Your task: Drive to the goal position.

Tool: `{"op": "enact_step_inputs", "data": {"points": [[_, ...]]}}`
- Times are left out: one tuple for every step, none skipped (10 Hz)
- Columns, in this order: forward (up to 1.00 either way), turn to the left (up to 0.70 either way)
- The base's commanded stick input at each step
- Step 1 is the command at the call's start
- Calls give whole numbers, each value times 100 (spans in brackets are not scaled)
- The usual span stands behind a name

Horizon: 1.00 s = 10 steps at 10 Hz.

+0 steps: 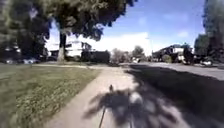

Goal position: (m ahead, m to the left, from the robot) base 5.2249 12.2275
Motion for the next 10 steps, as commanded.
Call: {"op": "enact_step_inputs", "data": {"points": [[100,0],[100,0],[100,0],[100,0],[100,0],[100,0],[100,0],[100,0],[100,3],[100,3]]}}
